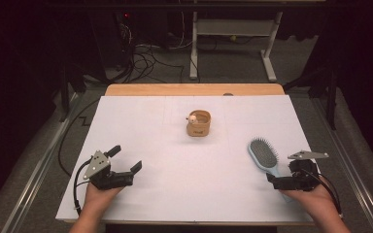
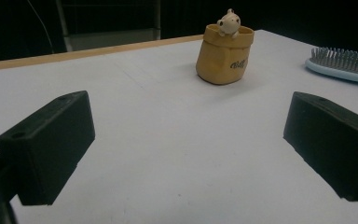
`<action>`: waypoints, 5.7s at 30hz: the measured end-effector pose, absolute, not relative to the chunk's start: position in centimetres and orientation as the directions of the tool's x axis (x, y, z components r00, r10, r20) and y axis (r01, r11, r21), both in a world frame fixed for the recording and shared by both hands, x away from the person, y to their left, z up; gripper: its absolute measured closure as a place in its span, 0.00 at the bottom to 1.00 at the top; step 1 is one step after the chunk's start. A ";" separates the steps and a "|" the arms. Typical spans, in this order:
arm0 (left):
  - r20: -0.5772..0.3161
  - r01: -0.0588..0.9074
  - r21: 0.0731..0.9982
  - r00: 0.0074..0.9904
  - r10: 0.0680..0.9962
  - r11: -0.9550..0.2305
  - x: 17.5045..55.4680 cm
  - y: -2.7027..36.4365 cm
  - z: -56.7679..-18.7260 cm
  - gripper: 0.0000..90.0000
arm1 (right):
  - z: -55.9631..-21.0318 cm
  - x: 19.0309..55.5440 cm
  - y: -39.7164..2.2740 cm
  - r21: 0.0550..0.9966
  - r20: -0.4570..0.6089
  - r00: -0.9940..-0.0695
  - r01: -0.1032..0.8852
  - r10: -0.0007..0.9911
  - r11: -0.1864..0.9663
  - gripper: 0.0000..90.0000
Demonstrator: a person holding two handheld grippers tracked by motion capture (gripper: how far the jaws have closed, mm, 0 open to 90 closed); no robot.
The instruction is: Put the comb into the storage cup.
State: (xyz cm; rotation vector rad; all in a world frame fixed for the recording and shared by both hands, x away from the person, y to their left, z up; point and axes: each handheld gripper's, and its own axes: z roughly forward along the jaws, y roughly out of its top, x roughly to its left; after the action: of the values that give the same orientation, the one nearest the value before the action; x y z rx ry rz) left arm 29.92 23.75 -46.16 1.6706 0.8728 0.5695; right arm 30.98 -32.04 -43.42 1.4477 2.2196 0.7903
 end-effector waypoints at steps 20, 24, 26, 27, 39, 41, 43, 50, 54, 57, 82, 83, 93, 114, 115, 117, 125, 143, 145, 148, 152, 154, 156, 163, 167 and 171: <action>-0.059 0.230 0.967 0.625 0.779 -0.111 29.8 23.7 -46.1 0.03 | -43.0 32.8 -30.6 0.538 -0.036 -0.442 0.747 0.896 0.390 0.00; -0.059 0.230 0.967 0.625 0.778 -0.111 29.8 23.7 -46.1 0.03 | -43.0 33.6 -30.7 0.530 -0.012 -0.428 0.764 0.904 0.369 0.00; -0.058 0.228 0.967 0.625 0.778 -0.111 29.8 23.7 -46.1 0.03 | -43.1 34.0 -30.7 0.523 -0.011 -0.427 0.768 0.904 0.369 0.00; -0.059 0.228 0.967 0.626 0.778 -0.110 29.8 23.7 -46.1 0.03 | -43.1 34.2 -30.6 0.518 -0.008 -0.426 0.772 0.905 0.368 0.00; -0.057 0.227 0.967 0.629 0.776 -0.113 29.8 23.7 -46.1 0.03 | -43.4 36.5 -29.6 0.482 -0.015 -0.435 0.786 0.900 0.388 0.00; -0.055 0.226 0.967 0.628 0.776 -0.114 29.8 23.7 -46.1 0.03 | -43.4 36.9 -29.4 0.475 -0.020 -0.438 0.787 0.899 0.394 0.00; -0.057 0.227 0.967 0.628 0.776 -0.113 29.8 23.8 -46.1 0.03 | -43.4 37.2 -29.1 0.464 -0.029 -0.441 0.789 0.897 0.402 0.00; -0.062 0.230 0.967 0.629 0.775 -0.109 29.9 23.7 -46.1 0.03 | -43.6 38.3 -28.7 0.435 -0.034 -0.442 0.801 0.896 0.412 0.00; -0.064 0.230 0.967 0.630 0.774 -0.108 29.9 23.8 -46.1 0.03 | -43.7 38.7 -28.5 0.421 -0.038 -0.443 0.806 0.896 0.416 0.00; -0.065 0.232 0.967 0.631 0.773 -0.108 29.9 23.7 -46.1 0.03 | -43.9 39.0 -28.4 0.418 -0.038 -0.441 0.808 0.897 0.415 0.01; -0.055 0.217 0.971 0.622 0.781 -0.104 29.8 23.7 -46.1 0.04 | -44.2 39.5 -28.0 0.395 -0.051 -0.443 0.814 0.895 0.426 0.16; -0.055 0.217 0.971 0.621 0.782 -0.104 29.8 23.7 -46.1 0.04 | -44.2 39.5 -27.9 0.394 -0.051 -0.451 0.810 0.891 0.433 0.17; -0.056 0.219 0.971 0.613 0.788 -0.101 29.8 23.9 -46.1 0.05 | -44.2 39.5 -27.8 0.392 -0.056 -0.452 0.810 0.890 0.436 0.19; -0.054 0.222 0.969 0.610 0.791 -0.105 29.8 23.8 -46.1 0.05 | -44.1 39.7 -27.7 0.372 -0.053 -0.442 0.824 0.895 0.428 0.20; -0.054 0.223 0.969 0.610 0.791 -0.105 29.8 23.7 -46.1 0.05 | -44.1 39.7 -27.7 0.372 -0.052 -0.442 0.823 0.896 0.428 0.20; -0.054 0.224 0.969 0.609 0.791 -0.106 29.8 23.8 -46.1 0.05 | -44.2 39.7 -27.7 0.376 -0.054 -0.442 0.822 0.895 0.428 0.21; -0.056 0.226 0.969 0.609 0.791 -0.105 29.8 23.8 -46.1 0.05 | -44.2 39.5 -27.8 0.389 -0.047 -0.441 0.818 0.896 0.423 0.21; -0.060 0.227 0.969 0.609 0.791 -0.102 29.9 23.9 -46.1 0.05 | -43.7 39.6 -27.4 0.402 -0.057 -0.457 0.803 0.888 0.440 0.22; -0.060 0.228 0.968 0.609 0.791 -0.102 29.9 23.9 -46.1 0.05 | -43.5 39.5 -27.1 0.409 -0.056 -0.467 0.795 0.882 0.447 0.22; -0.059 0.228 0.968 0.610 0.790 -0.103 29.9 23.9 -46.1 0.05 | -43.0 39.3 -26.8 0.422 -0.063 -0.476 0.784 0.877 0.455 0.22; -0.059 0.228 0.968 0.611 0.789 -0.103 29.9 23.8 -46.1 0.05 | -42.2 39.1 -26.4 0.444 -0.069 -0.493 0.763 0.867 0.469 0.22; -0.060 0.227 0.969 0.611 0.789 -0.102 29.9 23.8 -46.1 0.05 | -41.9 39.0 -26.2 0.456 -0.069 -0.496 0.756 0.865 0.470 0.23; -0.061 0.227 0.969 0.611 0.789 -0.101 29.9 23.8 -46.1 0.05 | -41.5 38.9 -26.0 0.471 -0.077 -0.506 0.741 0.859 0.478 0.23; -0.062 0.226 0.969 0.613 0.787 -0.100 29.9 23.8 -46.1 0.05 | -40.2 38.7 -25.5 0.519 -0.087 -0.518 0.705 0.851 0.483 0.23; -0.062 0.227 0.969 0.615 0.786 -0.101 29.9 23.9 -46.1 0.05 | -39.6 38.5 -25.1 0.556 -0.093 -0.527 0.676 0.845 0.483 0.23; -0.062 0.231 0.967 0.621 0.781 -0.107 29.9 23.8 -46.2 0.05 | -39.1 38.3 -24.8 0.602 -0.097 -0.530 0.643 0.842 0.474 0.23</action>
State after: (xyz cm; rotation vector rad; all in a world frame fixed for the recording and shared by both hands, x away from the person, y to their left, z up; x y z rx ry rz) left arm 29.92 23.80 -46.16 1.6540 0.8478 0.5748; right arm 38.26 -24.76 -39.06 1.2448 2.3446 0.7205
